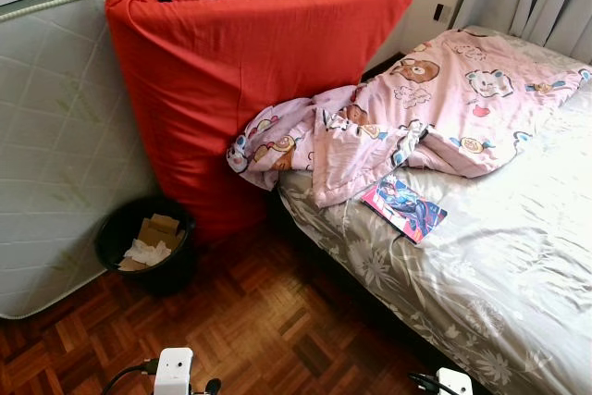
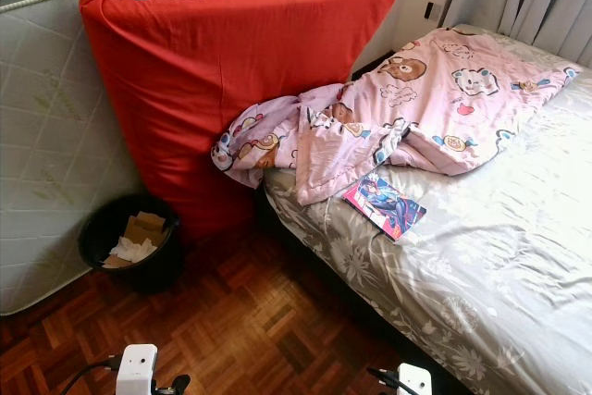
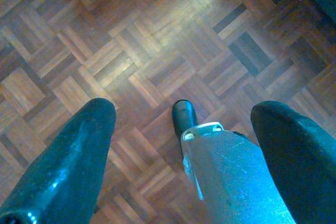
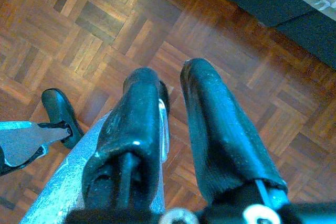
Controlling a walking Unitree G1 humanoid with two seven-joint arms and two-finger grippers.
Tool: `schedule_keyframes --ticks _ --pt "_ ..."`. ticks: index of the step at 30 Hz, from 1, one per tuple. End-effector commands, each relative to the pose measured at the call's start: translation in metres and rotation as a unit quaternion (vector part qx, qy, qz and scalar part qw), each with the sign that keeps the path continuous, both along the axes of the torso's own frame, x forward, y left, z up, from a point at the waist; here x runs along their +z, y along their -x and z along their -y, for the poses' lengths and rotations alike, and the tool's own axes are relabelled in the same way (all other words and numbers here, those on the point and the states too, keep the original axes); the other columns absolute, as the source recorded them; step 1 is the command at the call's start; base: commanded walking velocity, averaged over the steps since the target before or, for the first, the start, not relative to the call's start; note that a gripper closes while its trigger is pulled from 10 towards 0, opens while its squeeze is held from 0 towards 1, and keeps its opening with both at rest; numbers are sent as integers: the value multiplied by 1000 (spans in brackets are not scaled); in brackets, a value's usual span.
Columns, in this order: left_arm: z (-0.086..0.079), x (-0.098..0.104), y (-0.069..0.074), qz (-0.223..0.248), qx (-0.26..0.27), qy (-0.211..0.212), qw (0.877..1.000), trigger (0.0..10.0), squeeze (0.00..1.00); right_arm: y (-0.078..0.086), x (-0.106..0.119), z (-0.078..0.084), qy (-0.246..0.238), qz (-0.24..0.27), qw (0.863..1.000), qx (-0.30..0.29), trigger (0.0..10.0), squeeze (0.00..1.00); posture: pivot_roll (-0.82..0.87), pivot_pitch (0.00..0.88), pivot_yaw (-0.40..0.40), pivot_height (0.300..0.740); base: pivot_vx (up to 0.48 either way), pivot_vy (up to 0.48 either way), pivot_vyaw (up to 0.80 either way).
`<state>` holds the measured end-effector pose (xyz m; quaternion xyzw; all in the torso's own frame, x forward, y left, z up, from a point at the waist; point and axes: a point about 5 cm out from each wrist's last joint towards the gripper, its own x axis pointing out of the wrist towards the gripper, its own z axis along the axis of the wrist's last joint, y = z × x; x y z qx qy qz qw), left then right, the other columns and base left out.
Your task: Clean up the room
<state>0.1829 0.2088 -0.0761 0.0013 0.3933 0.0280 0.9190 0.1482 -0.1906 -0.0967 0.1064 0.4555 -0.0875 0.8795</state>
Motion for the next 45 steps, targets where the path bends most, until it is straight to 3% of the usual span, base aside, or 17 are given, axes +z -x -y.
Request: schedule_keyframes --ticks 1,45 --pt "-9 2 -11 -59 21 -5 998 10000 0 -68 35 28 25 36 999 31 10000 0 -51 0 -59 740 0 0 0" --pt "-7 3 -13 -57 29 -2 998 10000 0 -68 36 31 31 32 998 45 10000 0 -56 0 -56 740 0 0 0"
